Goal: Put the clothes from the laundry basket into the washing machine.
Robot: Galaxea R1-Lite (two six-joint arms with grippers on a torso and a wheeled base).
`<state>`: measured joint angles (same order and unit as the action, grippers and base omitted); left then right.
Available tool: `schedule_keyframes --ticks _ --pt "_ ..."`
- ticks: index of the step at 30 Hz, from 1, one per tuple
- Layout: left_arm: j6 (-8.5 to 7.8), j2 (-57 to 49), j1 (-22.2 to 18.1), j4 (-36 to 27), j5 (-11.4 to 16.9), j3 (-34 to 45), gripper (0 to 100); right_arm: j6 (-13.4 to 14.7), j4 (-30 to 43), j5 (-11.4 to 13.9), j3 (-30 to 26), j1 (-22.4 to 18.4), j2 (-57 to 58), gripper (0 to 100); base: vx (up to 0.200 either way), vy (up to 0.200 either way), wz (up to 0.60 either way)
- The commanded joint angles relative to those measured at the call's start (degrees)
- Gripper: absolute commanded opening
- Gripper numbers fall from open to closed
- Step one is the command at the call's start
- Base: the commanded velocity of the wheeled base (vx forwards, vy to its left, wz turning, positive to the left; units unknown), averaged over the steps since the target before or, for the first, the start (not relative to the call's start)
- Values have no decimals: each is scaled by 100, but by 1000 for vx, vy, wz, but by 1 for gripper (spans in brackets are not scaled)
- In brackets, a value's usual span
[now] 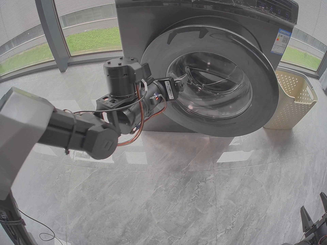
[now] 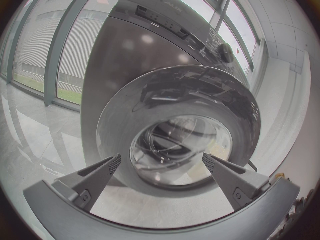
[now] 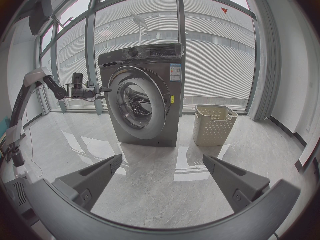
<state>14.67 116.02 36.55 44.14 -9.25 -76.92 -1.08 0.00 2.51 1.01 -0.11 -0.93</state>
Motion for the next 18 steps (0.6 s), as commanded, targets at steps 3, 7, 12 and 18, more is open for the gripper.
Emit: schedule_keyframes --ticks 3,7,12,18 --pt "-87 -2567 300 7 336 2709 100 -6 0 4 -101 2 49 100 0 0 0" --pt "-254 -3736 379 -46 354 3931 100 -6 0 4 -101 2 49 100 0 0 0" --pt "-324 -4676 379 -64 345 4836 100 -6 0 4 -101 2 49 100 0 0 0" --pt "-517 -5792 318 -81 284 5934 100 -6 0 4 -101 2 49 100 0 0 0"
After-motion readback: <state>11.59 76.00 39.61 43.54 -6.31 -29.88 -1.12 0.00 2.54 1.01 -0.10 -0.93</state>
